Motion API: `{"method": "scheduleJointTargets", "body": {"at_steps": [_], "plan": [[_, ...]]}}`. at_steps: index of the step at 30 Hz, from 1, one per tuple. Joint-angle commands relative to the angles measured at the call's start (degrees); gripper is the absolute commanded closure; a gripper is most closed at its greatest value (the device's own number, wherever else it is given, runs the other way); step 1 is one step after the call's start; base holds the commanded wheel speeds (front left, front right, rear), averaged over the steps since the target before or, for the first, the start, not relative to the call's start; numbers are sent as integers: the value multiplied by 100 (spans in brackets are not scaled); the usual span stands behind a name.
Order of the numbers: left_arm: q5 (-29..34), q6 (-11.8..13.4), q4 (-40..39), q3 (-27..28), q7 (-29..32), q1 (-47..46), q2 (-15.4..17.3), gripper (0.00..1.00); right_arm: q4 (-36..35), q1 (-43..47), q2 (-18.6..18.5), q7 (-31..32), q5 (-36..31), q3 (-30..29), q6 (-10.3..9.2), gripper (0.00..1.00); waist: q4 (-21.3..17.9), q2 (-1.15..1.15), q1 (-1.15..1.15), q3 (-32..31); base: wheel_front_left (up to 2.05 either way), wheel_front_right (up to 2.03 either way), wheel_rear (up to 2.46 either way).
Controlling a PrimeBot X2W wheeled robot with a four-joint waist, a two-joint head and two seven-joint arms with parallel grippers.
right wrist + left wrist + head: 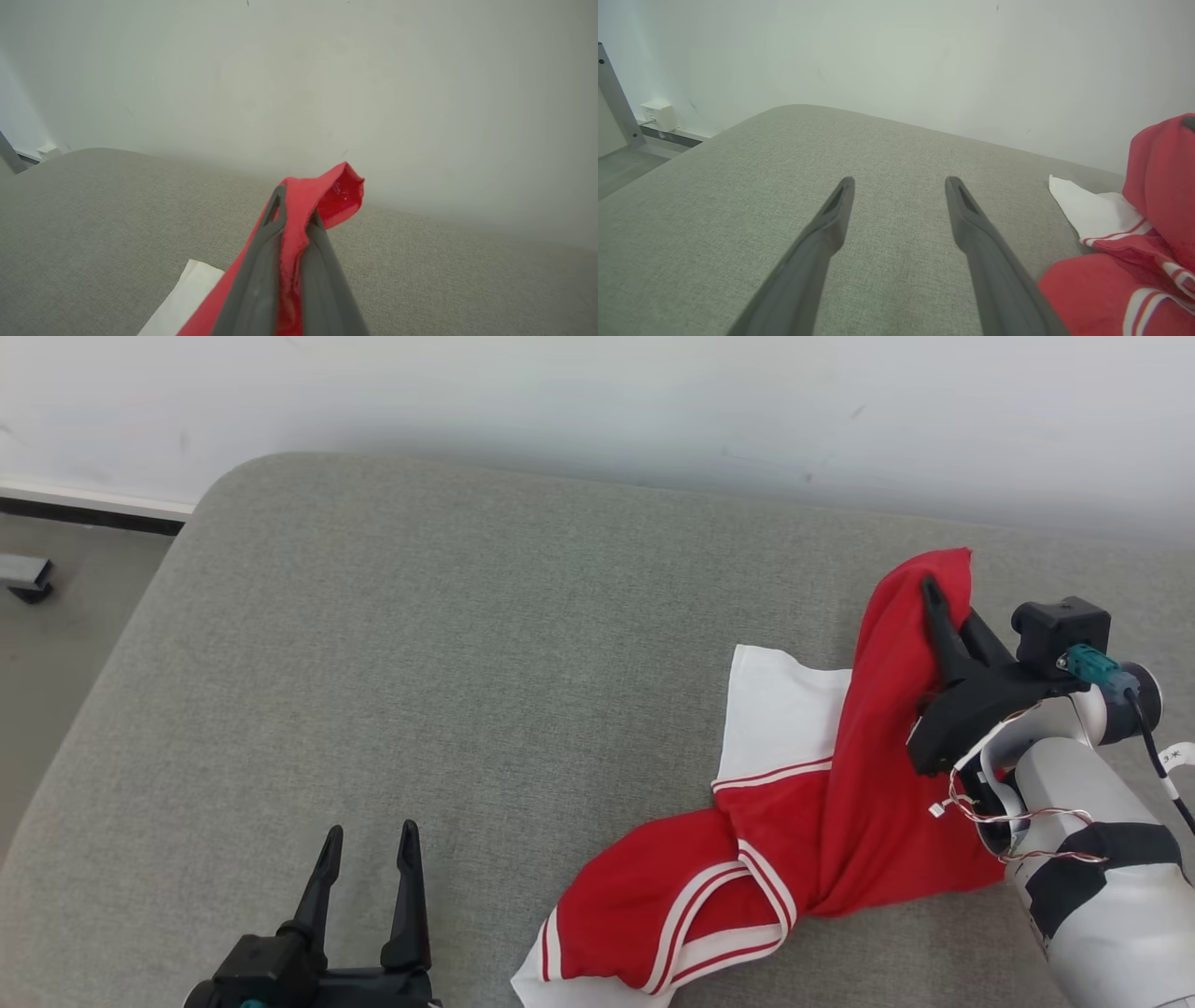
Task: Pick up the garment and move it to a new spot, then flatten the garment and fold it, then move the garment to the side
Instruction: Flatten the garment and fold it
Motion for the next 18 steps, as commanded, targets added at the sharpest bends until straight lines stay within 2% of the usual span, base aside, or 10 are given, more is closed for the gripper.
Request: {"method": "scheduleJointTargets", "body": {"at_steps": [1, 4, 7, 13, 18], "plan": [[30, -5, -2, 16, -17, -18, 2, 0, 46, -19, -20, -52, 53, 25, -15, 0, -85, 0, 0, -15, 0, 0, 0], [62, -1, -12, 28, -17, -16, 2, 0, 4, 84, -138, -82, 100, 101, -15, 0, -210, 0, 0, -63, 0, 0, 0], [92, 13, -26, 57, -17, 15, 3, 0, -355, 282, -232, -89, 149, 6, -15, 0, -348, 0, 0, -126, 0, 0, 0], [203, -25, -37, 170, -17, 110, 3, 0, -1547, 1117, -450, -89, 111, -400, -15, 0, -635, 0, 0, -233, 0, 0, 0], [246, -54, -62, 303, -17, 147, 4, 0, -2628, 2023, -429, -89, -13, -833, -15, 0, -852, 0, 0, -296, 0, 0, 0]]}}
